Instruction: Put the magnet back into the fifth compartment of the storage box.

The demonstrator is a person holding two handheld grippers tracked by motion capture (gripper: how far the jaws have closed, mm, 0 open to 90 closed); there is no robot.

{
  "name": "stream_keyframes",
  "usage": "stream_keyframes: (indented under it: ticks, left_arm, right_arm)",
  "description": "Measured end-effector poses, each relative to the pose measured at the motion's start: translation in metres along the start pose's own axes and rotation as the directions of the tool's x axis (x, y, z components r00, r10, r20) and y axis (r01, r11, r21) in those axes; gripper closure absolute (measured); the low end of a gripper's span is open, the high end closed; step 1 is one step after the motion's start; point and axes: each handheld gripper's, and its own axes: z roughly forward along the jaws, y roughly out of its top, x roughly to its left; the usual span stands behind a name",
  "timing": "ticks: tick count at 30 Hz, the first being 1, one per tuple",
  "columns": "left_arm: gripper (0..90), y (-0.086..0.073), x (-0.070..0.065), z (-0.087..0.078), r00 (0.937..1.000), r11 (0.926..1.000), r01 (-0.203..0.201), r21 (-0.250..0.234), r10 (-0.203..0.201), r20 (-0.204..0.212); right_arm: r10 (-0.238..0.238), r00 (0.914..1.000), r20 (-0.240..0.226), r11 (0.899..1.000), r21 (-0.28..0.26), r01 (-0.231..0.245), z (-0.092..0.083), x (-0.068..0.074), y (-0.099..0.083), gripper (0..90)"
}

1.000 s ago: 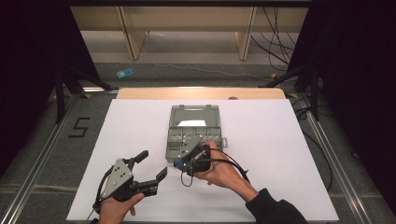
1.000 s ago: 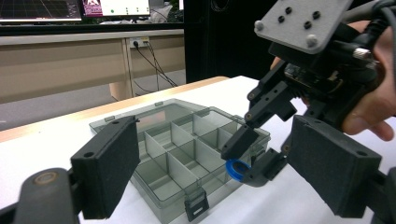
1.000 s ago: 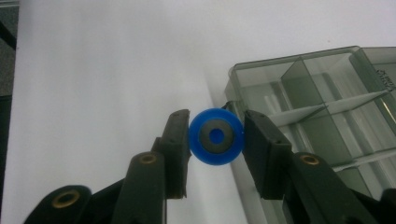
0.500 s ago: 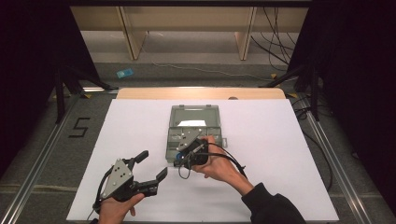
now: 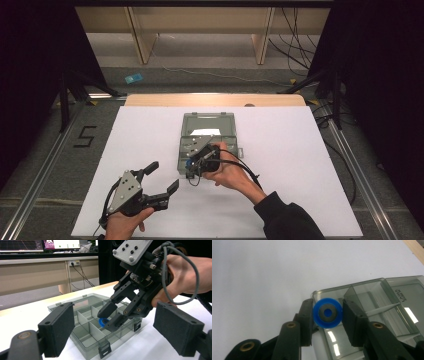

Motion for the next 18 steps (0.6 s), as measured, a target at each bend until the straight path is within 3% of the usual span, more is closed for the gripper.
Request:
stream_keyframes:
  ticks: [18]
  left_arm:
    - [16.3, 0.000, 0.000, 0.000, 1.0000, 1.0000, -0.001, 0.000, 0.001, 0.003]
  right_arm:
    - [0.013, 0.9997, 0.021, 1.000, -0.019, -0.013, 0.012, -0.007, 0.005, 62.5]
